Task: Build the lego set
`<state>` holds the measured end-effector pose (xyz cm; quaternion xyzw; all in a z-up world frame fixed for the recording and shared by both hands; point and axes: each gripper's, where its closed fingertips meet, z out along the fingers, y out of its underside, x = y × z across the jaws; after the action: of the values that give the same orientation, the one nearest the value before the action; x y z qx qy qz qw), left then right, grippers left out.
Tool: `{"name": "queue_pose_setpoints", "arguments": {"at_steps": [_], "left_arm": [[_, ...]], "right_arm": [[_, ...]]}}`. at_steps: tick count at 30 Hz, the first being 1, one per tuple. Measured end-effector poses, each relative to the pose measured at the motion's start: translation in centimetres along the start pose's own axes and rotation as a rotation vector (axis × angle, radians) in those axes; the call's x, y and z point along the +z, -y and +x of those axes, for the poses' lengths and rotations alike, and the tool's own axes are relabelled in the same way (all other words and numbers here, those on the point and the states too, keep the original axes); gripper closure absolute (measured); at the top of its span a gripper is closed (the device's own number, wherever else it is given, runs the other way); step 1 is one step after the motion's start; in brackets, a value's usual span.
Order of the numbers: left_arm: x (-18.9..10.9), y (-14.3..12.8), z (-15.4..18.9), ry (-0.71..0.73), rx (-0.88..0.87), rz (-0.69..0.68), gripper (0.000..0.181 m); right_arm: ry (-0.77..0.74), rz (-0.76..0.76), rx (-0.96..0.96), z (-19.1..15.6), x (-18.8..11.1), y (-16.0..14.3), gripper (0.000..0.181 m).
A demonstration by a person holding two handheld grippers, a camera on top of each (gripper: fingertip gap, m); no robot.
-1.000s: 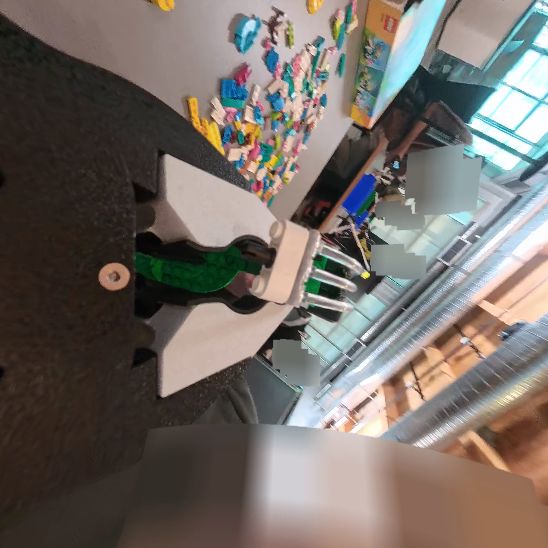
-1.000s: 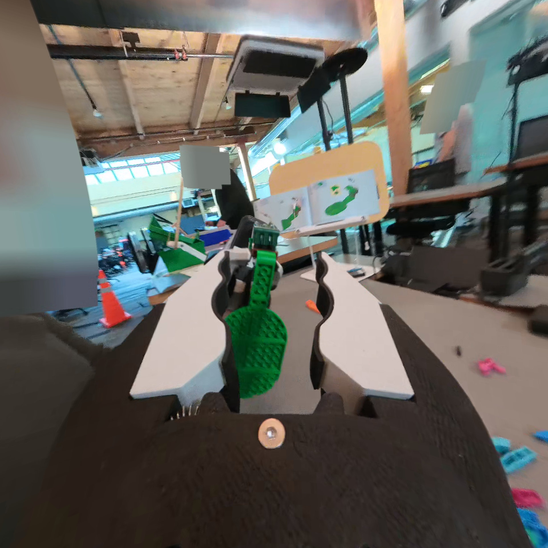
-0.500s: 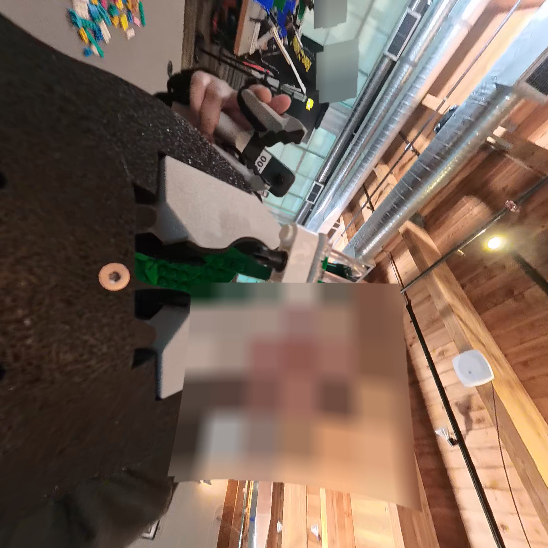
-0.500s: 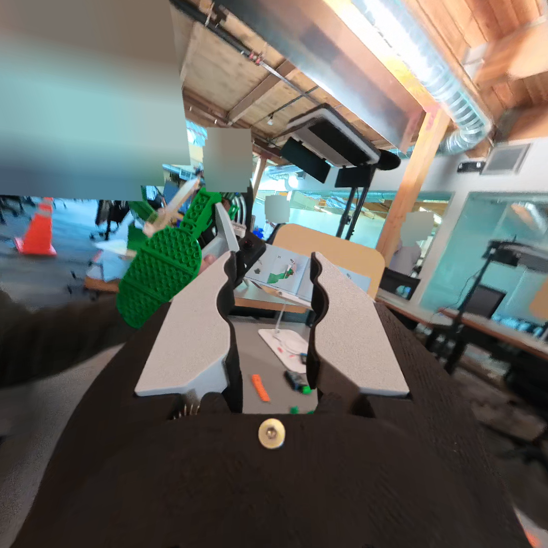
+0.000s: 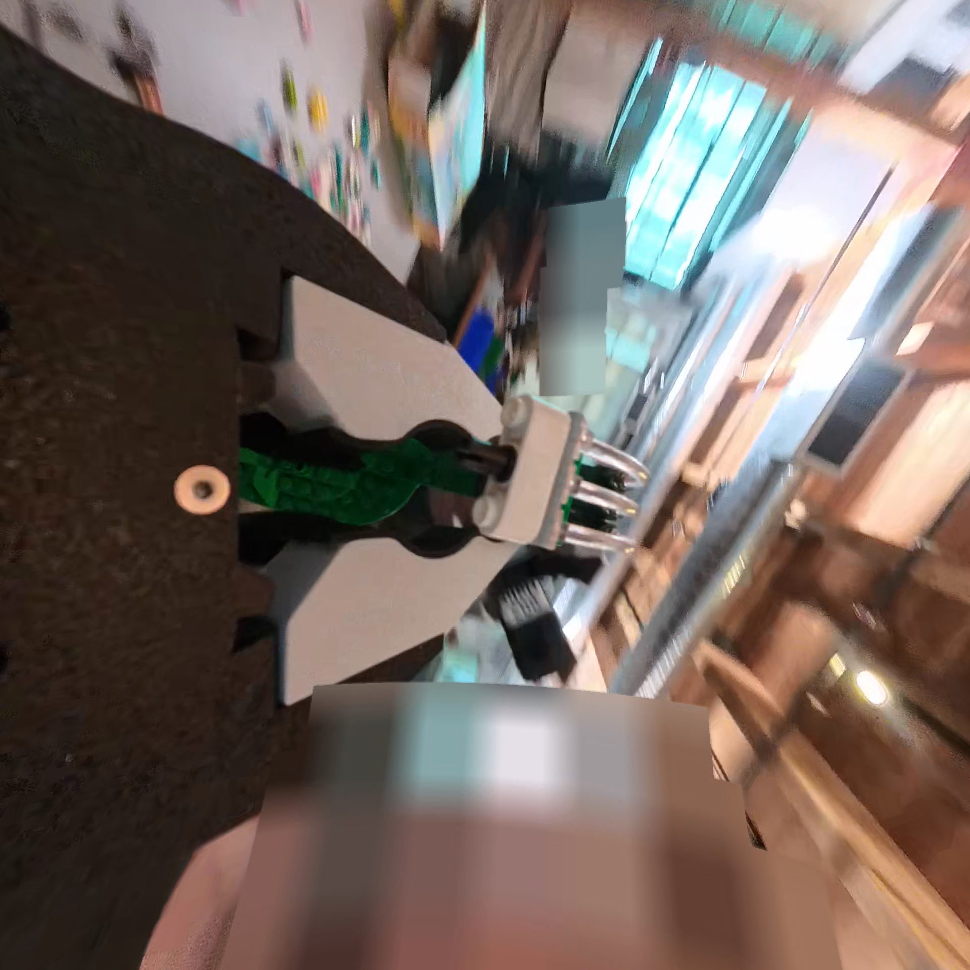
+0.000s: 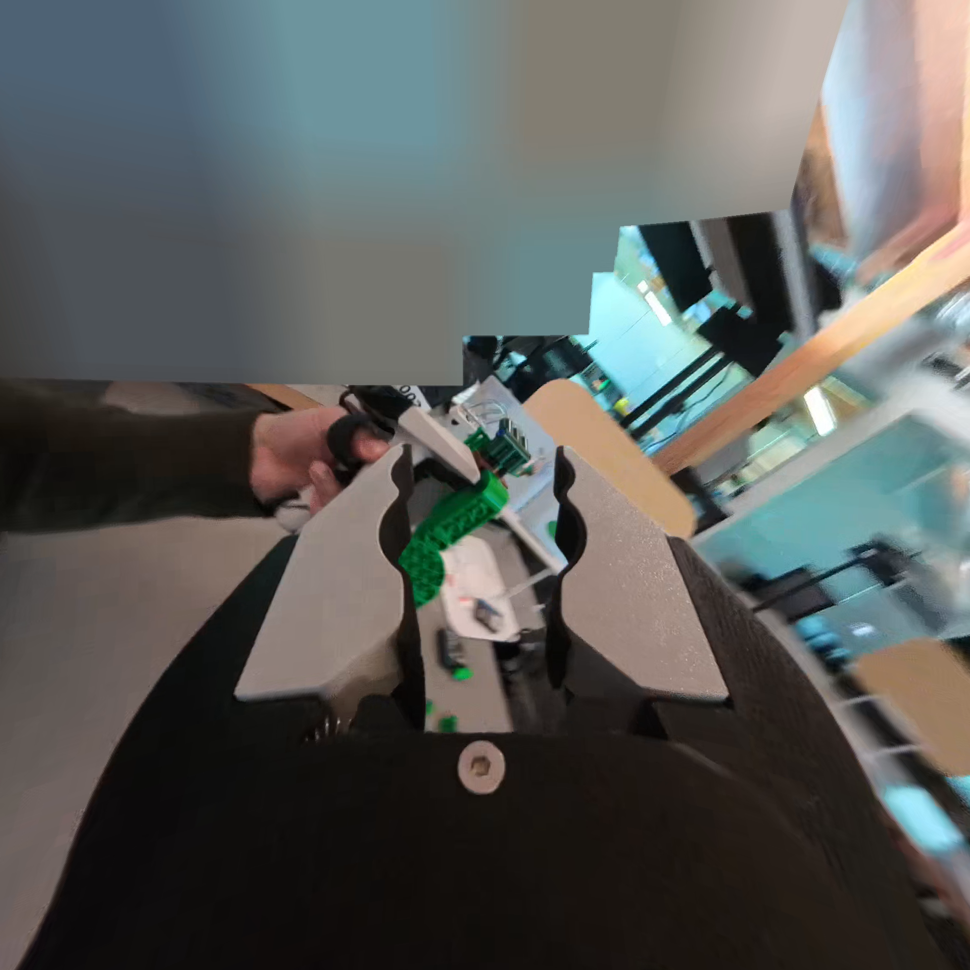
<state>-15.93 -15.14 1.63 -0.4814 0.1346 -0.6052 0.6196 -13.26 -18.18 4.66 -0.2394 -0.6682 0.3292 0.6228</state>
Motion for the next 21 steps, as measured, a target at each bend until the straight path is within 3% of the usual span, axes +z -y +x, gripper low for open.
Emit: {"name": "queue_pose_setpoints", "arguments": {"at_steps": [1,3,8,12,17,21], "left_arm": [[0.0,0.2,-0.3,0.078,0.100,-0.020,0.160],[0.2,0.2,-0.1,0.161,0.253,-0.074,0.160],[1.0,-1.3,0.7,0.261,0.592,-0.297,0.160],[1.2,-2.1,1.2,0.287,0.750,-0.374,0.159],[0.6,-2.5,1.6,0.249,0.748,-0.382,0.160],[0.1,-2.6,2.2,0.185,0.668,-0.347,0.160]], "right_arm": [[0.037,0.006,0.072,0.2,0.5,0.3,0.130],[0.081,0.019,0.170,0.9,1.3,0.6,0.134],[0.226,-0.074,0.214,0.5,2.5,-0.7,0.139],[0.320,-0.159,0.197,-0.9,2.4,-1.1,0.153],[0.321,-0.213,0.203,-1.1,2.7,-0.7,0.136],[0.363,-0.246,0.234,-1.9,2.9,-0.3,0.155]]}}
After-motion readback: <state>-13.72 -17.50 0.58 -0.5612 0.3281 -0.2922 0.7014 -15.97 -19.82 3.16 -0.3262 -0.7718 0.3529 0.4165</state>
